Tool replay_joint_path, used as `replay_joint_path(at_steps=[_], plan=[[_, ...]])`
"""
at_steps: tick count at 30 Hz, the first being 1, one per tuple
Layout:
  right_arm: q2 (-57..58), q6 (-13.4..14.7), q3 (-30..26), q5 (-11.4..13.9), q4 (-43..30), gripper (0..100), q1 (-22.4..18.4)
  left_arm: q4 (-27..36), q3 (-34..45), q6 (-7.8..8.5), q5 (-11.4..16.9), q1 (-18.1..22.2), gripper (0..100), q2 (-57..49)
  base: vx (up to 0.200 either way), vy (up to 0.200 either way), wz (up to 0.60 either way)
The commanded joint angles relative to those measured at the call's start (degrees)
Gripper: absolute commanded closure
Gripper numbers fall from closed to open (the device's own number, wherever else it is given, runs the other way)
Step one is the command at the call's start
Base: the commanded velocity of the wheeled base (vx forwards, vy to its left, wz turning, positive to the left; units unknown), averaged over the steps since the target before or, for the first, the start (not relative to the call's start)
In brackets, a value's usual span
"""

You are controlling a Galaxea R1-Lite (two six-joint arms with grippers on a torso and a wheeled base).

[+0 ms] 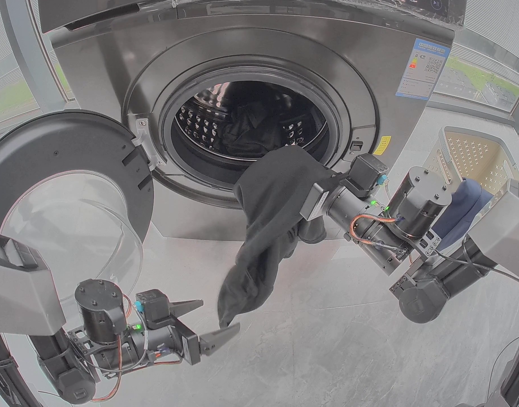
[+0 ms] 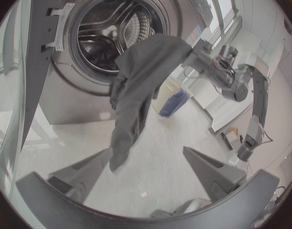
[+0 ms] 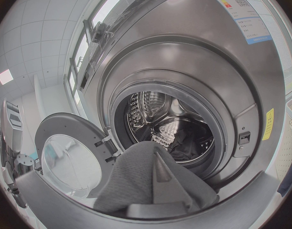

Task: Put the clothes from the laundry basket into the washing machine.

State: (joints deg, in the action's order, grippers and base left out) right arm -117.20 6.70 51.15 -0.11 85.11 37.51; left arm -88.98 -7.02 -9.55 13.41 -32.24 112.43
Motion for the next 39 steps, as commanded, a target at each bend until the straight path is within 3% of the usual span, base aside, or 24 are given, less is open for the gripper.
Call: replay_joint_path(at_steps=[1,5,15,35,39], plan=[[0.0,0.1,1.8,-0.1,-0.3,100,0.1,0.0,4.6,1.81,0.3,-0.9,0,0.4,0.0,0.0,0.0],[-0.6,0.1,2.8,-0.1,-0.5,100,0.2,-0.1,6.3,2.34,0.3,-1.2,0,0.9,0.0,0.0,0.0],[-1.8,0.3,2.2,-0.2,-0.5,100,2.1,0.0,-12.8,1.72,0.4,-2.1,0,2.1,0.0,0.0,0.0],[-1.7,1.1,0.9,-1.8,-0.5,100,6.9,-0.1,-30.2,1.55,-0.3,-2.1,0,15.0,0.0,0.0,0.0],[-0.2,1.5,-0.5,-3.3,-0.5,100,8.5,0.0,-35.4,1.81,-2.2,-1.1,0,18.7,0.0,0.0,0.0]])
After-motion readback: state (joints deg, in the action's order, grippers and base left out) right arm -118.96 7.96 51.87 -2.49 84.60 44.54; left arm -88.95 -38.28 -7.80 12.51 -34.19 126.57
